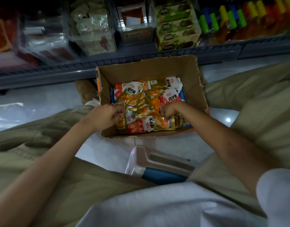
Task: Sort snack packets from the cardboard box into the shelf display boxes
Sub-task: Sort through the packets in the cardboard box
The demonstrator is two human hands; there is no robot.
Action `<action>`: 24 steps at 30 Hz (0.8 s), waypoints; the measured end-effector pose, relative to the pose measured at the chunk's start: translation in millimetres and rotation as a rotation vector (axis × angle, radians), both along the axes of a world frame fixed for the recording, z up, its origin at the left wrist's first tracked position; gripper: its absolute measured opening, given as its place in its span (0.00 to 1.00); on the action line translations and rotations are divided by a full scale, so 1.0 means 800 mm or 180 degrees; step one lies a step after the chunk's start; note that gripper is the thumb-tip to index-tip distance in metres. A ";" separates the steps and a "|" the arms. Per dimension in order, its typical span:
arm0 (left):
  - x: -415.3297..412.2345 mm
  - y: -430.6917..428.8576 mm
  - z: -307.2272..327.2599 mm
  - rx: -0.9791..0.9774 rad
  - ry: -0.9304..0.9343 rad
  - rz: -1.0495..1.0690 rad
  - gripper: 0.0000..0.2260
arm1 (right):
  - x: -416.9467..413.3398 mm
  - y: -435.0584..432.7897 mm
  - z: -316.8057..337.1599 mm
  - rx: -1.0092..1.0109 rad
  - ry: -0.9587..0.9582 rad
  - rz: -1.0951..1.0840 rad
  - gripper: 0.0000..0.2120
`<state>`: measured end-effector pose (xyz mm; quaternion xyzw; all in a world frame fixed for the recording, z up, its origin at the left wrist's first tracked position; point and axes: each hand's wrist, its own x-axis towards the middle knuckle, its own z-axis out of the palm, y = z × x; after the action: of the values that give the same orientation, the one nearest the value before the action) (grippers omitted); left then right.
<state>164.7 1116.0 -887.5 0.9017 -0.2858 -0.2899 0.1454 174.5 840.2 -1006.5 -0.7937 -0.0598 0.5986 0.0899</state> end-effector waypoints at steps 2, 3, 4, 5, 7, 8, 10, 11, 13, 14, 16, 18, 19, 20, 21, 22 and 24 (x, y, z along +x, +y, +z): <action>0.001 -0.001 -0.003 0.0033 0.0192 0.0080 0.12 | 0.021 -0.002 0.025 0.0225 0.0471 -0.0317 0.11; 0.002 -0.002 -0.004 0.0024 0.0408 0.0198 0.12 | 0.030 -0.003 0.041 0.0412 0.0517 -0.0421 0.12; 0.004 -0.002 -0.006 0.0009 0.0674 0.0359 0.11 | 0.038 -0.003 0.056 0.0605 0.0453 -0.0526 0.14; 0.004 -0.003 -0.009 -0.0019 0.0929 0.0540 0.10 | 0.045 -0.002 0.070 0.0845 0.0368 -0.0671 0.15; 0.003 -0.008 -0.013 -0.0360 0.1203 0.1017 0.11 | 0.055 0.003 0.091 0.1446 0.0328 -0.1273 0.15; 0.002 -0.012 -0.015 -0.0801 0.1237 0.1335 0.13 | 0.056 0.010 0.099 0.1776 0.0344 -0.1563 0.13; -0.002 -0.021 -0.016 -0.1850 0.1069 0.1935 0.19 | 0.056 0.025 0.110 0.2232 0.0388 -0.1739 0.09; -0.004 -0.026 -0.016 -0.2215 0.0936 0.2139 0.20 | 0.054 0.035 0.113 0.2354 0.0435 -0.1691 0.09; -0.008 -0.031 -0.014 -0.2523 0.0711 0.2435 0.17 | 0.047 0.055 0.113 0.2433 0.0474 -0.1606 0.10; -0.008 -0.031 -0.014 -0.2505 0.0602 0.2535 0.15 | 0.044 0.062 0.110 0.2431 0.0476 -0.1594 0.10; -0.007 -0.027 -0.016 -0.2419 0.0455 0.2623 0.14 | 0.038 0.068 0.108 0.2386 0.0417 -0.1619 0.14; -0.004 -0.025 -0.017 -0.2392 0.0406 0.2661 0.14 | 0.035 0.061 0.099 0.2153 0.0188 -0.1868 0.22; -0.003 -0.025 -0.016 -0.2378 0.0410 0.2684 0.14 | 0.032 0.053 0.092 0.1889 -0.0087 -0.1850 0.22; -0.002 -0.025 -0.016 -0.2366 0.0421 0.2700 0.15 | 0.028 0.044 0.079 0.1458 -0.0438 -0.1553 0.20; -0.002 -0.026 -0.016 -0.2357 0.0441 0.2697 0.15 | 0.021 0.033 0.064 0.0842 -0.0673 -0.1091 0.17; -0.002 -0.026 -0.018 -0.2333 0.0460 0.2671 0.15 | 0.012 0.024 0.049 0.0283 -0.0683 -0.0613 0.15; -0.004 -0.025 -0.022 -0.2231 0.0516 0.2610 0.15 | -0.013 0.011 0.022 -0.0407 -0.0315 -0.0055 0.17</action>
<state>161.5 1096.1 -904.9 0.8116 0.0218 -0.1653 0.5600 163.9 848.7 -988.7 -0.8270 -0.0190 0.5604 0.0411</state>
